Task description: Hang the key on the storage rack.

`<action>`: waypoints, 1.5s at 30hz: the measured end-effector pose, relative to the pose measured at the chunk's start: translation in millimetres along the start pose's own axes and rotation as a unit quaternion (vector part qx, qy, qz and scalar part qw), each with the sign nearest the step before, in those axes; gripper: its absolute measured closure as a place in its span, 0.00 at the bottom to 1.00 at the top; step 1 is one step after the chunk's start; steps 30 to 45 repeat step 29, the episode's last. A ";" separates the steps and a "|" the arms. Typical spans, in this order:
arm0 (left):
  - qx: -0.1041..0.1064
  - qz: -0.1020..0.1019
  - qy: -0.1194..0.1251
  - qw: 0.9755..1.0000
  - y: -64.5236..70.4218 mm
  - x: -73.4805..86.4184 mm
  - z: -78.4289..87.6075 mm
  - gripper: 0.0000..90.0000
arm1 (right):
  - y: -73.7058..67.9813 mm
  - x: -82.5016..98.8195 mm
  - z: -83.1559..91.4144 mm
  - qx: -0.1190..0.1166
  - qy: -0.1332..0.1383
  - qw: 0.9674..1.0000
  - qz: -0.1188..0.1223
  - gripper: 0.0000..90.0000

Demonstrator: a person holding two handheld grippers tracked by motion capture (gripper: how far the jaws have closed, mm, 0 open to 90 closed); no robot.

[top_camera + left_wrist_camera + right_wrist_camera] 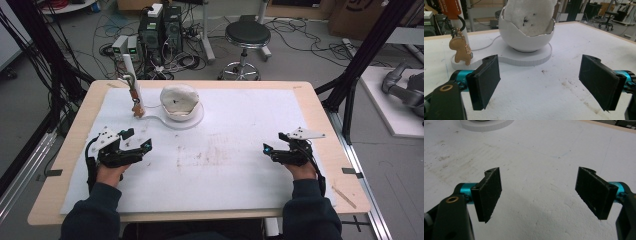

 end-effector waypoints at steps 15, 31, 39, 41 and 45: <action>-0.004 0.000 -0.005 1.000 -3.4 0.7 -3.0 0.19 | 1.2 3.4 3.4 0.000 -0.002 1.000 -0.007 0.24; -0.004 0.005 -0.005 1.000 -5.9 2.0 -2.3 0.20 | 2.8 2.8 1.9 -0.001 -0.001 1.000 -0.007 0.24; -0.004 0.005 -0.005 1.000 -5.9 2.0 -2.3 0.20 | 2.8 2.8 1.9 -0.001 -0.001 1.000 -0.007 0.24; -0.004 0.005 -0.005 1.000 -5.9 2.0 -2.3 0.20 | 2.8 2.8 1.9 -0.001 -0.001 1.000 -0.007 0.24; -0.004 0.005 -0.005 1.000 -5.9 2.0 -2.3 0.20 | 2.8 2.8 1.9 -0.001 -0.001 1.000 -0.007 0.24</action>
Point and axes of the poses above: each handheld gripper's, and its own axes: z roughly backward along the jaws, x roughly out of its underside, y roughly to its right, the point moved 7 cm from there along -z, roughly forward along the jaws, and after that the axes turned 10 degrees about -y, right-handed, at the moved point
